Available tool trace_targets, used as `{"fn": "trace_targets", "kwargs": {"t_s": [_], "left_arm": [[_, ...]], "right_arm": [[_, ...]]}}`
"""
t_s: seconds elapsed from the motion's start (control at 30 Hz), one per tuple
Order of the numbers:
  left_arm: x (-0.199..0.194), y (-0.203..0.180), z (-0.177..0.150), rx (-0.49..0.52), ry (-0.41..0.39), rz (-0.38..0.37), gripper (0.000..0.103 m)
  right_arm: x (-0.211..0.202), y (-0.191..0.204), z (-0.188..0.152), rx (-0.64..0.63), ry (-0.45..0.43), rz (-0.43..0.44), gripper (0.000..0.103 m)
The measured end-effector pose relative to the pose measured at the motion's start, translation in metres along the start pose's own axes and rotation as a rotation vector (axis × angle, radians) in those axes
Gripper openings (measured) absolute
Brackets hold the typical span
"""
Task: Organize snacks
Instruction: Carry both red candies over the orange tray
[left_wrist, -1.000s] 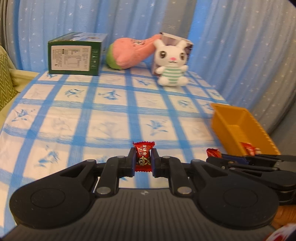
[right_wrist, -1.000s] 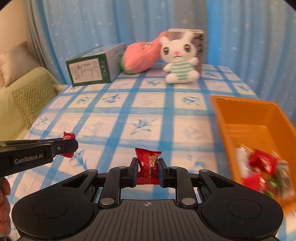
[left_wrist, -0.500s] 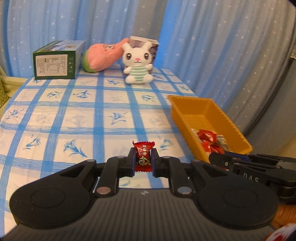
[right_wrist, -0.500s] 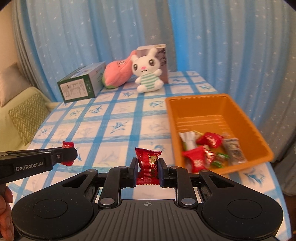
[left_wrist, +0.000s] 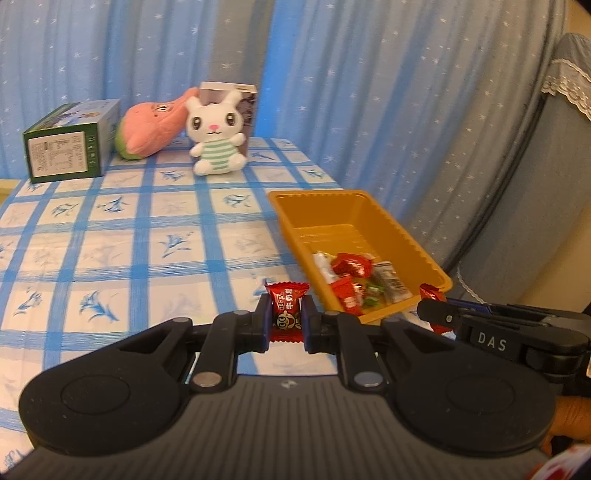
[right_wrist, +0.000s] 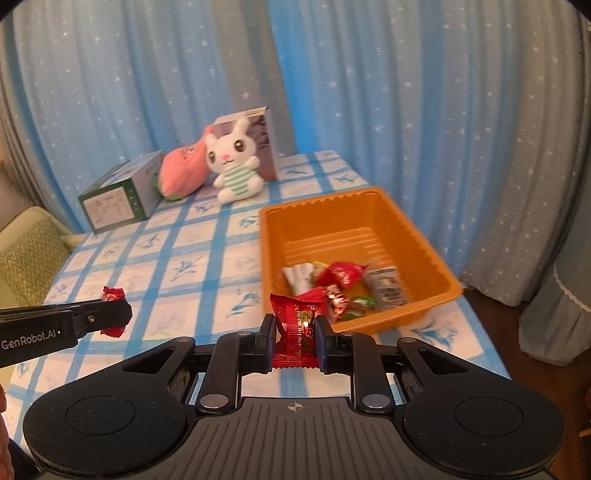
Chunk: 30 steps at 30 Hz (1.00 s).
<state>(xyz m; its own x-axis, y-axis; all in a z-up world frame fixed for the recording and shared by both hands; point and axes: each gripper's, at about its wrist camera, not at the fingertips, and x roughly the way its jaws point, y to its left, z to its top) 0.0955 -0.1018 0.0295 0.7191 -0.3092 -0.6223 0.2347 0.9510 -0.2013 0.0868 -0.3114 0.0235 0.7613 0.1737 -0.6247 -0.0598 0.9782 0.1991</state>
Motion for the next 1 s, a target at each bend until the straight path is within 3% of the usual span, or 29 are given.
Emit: {"fn": "trace_targets", "kwargs": {"t_s": [0.4, 1.0], "left_arm": [[0.022, -0.038, 0.007, 0.044, 0.019, -0.063, 0.014], [0.046, -0.055, 0.015, 0.07, 0.039, -0.089, 0.014]], "right_arm": [[-0.007, -0.033, 0.005, 0.039, -0.007, -0.048, 0.022], [0.002, -0.052, 0.007, 0.069, 0.001, -0.073, 0.022]]}}
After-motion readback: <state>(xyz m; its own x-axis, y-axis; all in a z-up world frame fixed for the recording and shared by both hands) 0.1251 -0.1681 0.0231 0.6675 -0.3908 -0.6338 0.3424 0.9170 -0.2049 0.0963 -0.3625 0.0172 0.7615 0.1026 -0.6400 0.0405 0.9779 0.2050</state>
